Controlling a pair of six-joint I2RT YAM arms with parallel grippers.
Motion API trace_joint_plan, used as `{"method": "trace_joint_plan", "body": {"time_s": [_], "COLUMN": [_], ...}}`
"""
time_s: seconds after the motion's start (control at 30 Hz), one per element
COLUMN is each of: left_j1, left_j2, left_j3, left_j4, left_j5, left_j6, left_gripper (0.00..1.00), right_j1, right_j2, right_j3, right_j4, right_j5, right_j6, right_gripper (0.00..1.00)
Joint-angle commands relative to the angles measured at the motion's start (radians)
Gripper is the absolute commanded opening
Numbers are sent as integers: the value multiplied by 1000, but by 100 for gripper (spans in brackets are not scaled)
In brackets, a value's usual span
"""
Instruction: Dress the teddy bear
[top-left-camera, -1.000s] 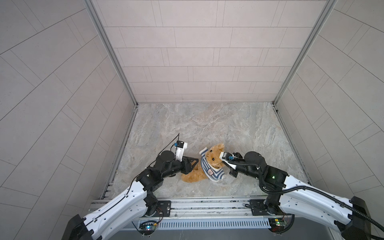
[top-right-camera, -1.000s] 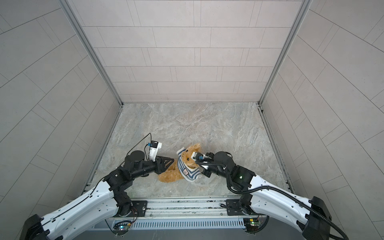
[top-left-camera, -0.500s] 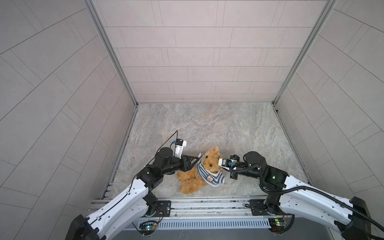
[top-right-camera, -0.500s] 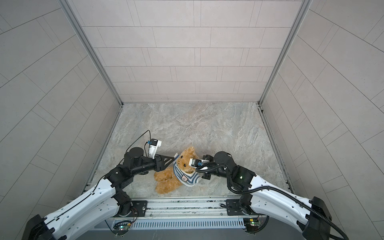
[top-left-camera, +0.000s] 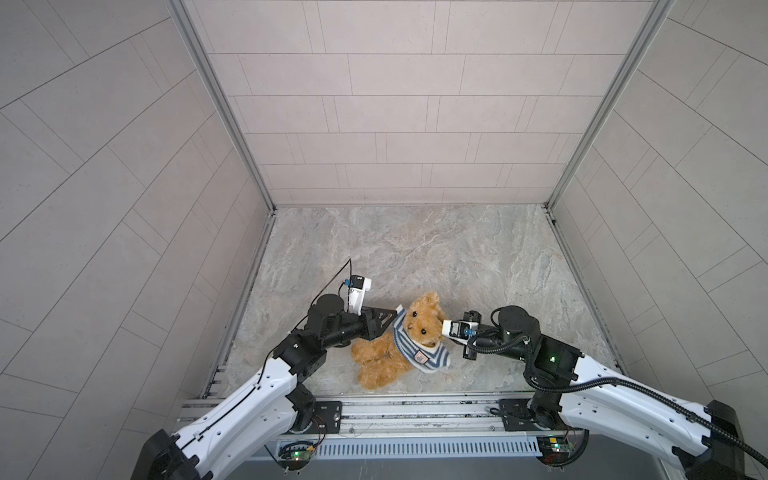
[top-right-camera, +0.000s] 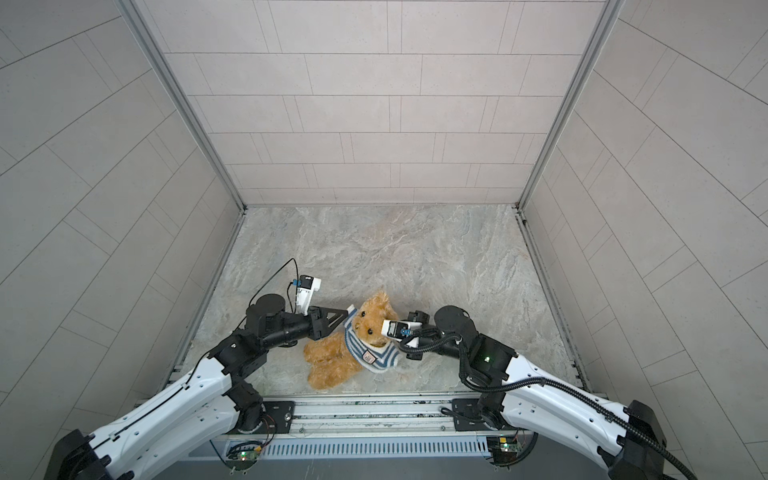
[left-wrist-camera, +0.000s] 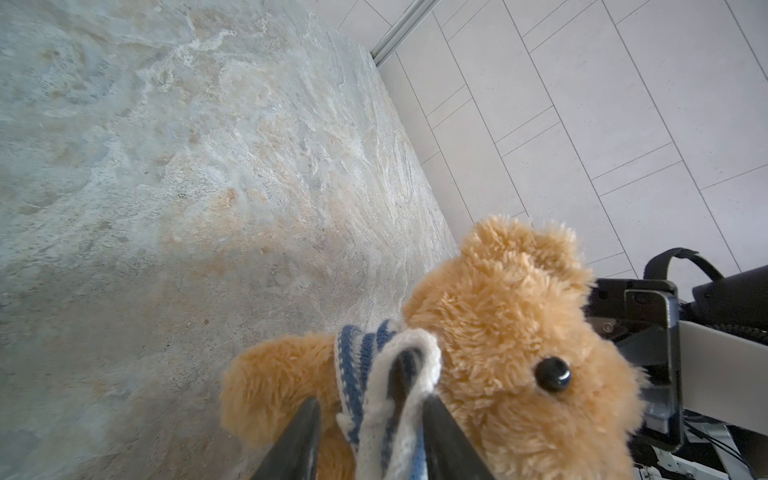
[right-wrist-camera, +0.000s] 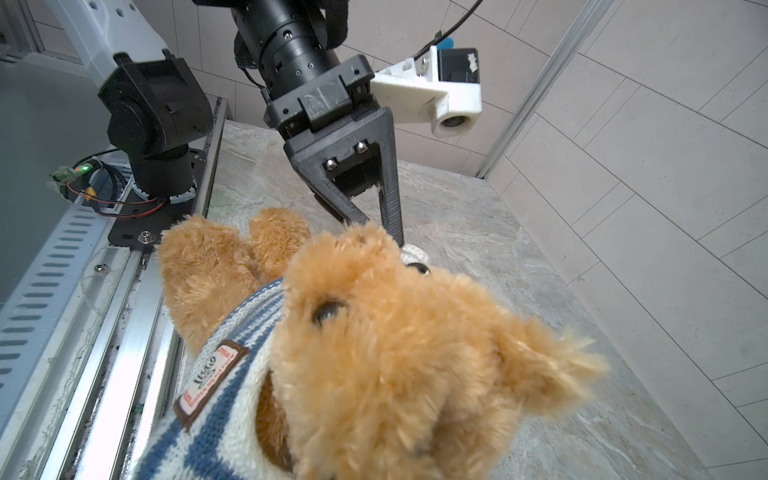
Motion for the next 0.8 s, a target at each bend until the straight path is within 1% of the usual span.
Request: {"method": "trace_joint_plan", "body": {"time_s": [0.0, 0.07, 0.13, 0.2, 0.3, 0.43, 0.53, 0.73, 0.77], "left_j1": [68, 162, 227, 244, 223, 158, 138, 88, 89], "left_j2": [-34, -35, -15, 24, 82, 125, 156, 209, 211], "left_j3": [-28, -42, -61, -71, -74, -54, -68, -98, -105], "left_j4": [9, -4, 12, 63, 167, 161, 219, 407, 432], "left_j5": [30, 63, 91, 122, 168, 161, 161, 167, 165], "left_j6": [-15, -42, -66, -88, -126, -106, -135, -233, -250], "left_gripper": [45, 48, 53, 58, 66, 69, 68, 62, 59], "right_j1": [-4, -4, -4, -4, -4, -4, -3, -2, -2], "right_j2": [-19, -30, -36, -34, -27, -28, -28, -16, -16], "right_j3": [-4, -9, -11, -13, -12, -15, -17, -19, -18], "right_j4": [64, 67, 72, 80, 85, 93, 110, 143, 149], "right_j5": [-20, -23, -27, -38, -48, -59, -75, -87, -85], "right_j6": [-31, -38, -39, -39, -39, -41, -40, -33, -32], "right_gripper": [0, 0, 0, 0, 0, 0, 0, 0, 0]}}
